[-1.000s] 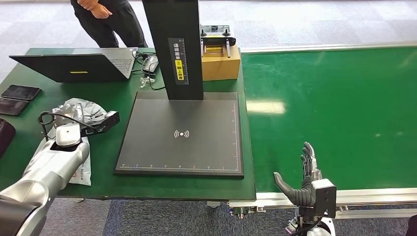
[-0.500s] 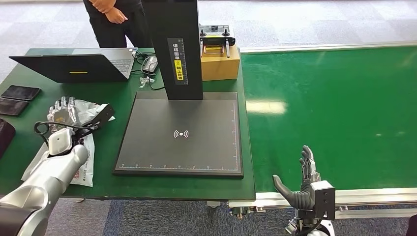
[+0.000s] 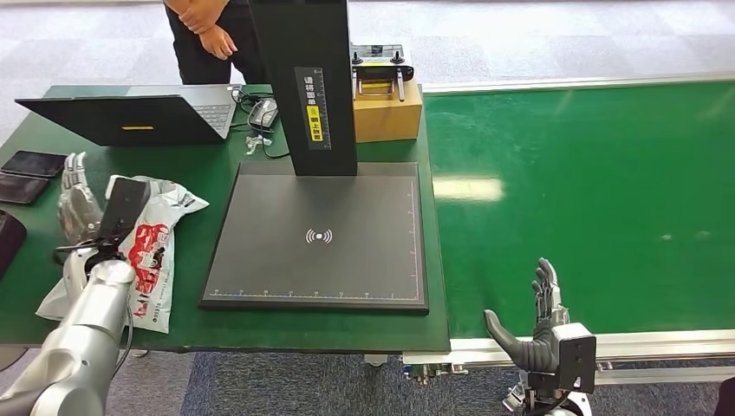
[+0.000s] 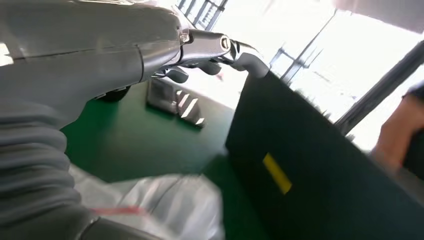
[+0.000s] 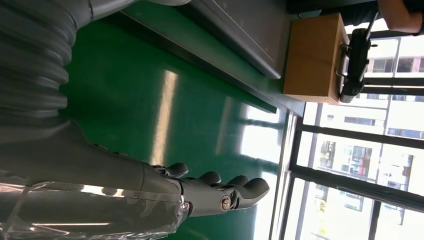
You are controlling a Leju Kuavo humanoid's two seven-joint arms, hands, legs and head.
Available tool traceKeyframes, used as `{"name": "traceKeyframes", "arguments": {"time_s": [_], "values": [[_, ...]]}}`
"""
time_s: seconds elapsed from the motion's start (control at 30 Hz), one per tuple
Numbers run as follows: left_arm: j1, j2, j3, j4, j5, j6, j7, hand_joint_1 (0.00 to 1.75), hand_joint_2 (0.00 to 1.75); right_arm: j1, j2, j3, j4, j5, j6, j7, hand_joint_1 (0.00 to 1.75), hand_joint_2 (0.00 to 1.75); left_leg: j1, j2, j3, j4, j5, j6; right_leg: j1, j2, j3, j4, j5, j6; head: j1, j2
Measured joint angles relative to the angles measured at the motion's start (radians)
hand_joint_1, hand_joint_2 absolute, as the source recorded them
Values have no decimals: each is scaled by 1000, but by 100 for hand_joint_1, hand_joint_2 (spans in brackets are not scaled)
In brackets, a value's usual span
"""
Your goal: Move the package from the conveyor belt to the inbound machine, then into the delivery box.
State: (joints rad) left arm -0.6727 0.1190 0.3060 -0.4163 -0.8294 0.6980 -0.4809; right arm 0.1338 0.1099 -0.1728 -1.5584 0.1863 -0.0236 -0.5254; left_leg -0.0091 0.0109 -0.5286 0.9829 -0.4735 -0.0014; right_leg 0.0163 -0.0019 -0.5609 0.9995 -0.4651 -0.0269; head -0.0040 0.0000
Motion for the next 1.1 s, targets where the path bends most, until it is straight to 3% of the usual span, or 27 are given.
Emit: {"name": "traceKeyframes", "arguments": {"time_s": [0.13, 0.2, 0.27, 0.33, 0.43, 0.5, 0.8, 0.93, 1.1], "values": [[36, -49, 122, -78, 279, -105, -193, 0, 0, 0, 0, -10, -14, -8, 4, -11, 0, 175, 0, 0, 0, 0, 0, 0, 0, 0, 0, 0, 0, 0, 0, 0], [93, -86, 123, -171, 418, -217, -208, 0, 87, 0, 0, -13, -21, -17, 13, -15, 0, 175, 0, 0, 0, 0, 0, 0, 0, 0, 0, 0, 0, 0, 0, 0], [164, -120, 91, -274, 538, -344, -192, 0, 175, -1, 0, -15, -26, -32, 40, -20, 0, 87, 0, 0, 0, 0, 0, 0, 0, 0, 0, 0, 0, 0, 0, 0], [247, -147, 36, -383, 655, -479, -165, 0, 175, -4, 0, -14, -28, -45, 77, -24, 0, 0, 0, 1, 0, 0, -1, 0, 0, 1, 0, 0, 0, 0, 0, 0], [368, -170, -70, -525, 769, -673, -127, 0, 175, -17, -2, 0, -24, -44, 117, -18, 0, 0, 0, 2, -1, 0, -1, 0, 0, 2, 0, 0, 0, 0, 0, 0], [428, -179, -124, -591, 784, -750, -118, 0, 175, -33, -5, 15, -19, -32, 134, -7, 0, 0, 0, 1, -1, 0, -1, 0, 0, 2, -1, 0, 0, 0, 0, 0], [515, -204, -215, -719, 779, -796, -111, 0, 175, -70, -23, 55, -7, -21, 153, 23, 0, 0, 0, 0, 0, 0, 0, -1, 0, 0, 0, 0, 1, -1, 0, 0], [523, -206, -224, -737, 778, -796, -110, 0, 175, -71, -27, 61, -6, -21, 153, 24, 0, 175, 0, 0, 0, -1, 0, -1, 0, 0, 0, 0, 1, -1, 0, 0], [532, -214, -233, -747, 768, -842, -94, 0, 175, -75, -30, 70, -3, -45, 179, 25, 0, 175, 0, 0, -1, -1, 0, -1, 0, 0, 0, 0, 1, -1, 0, 0]]}}
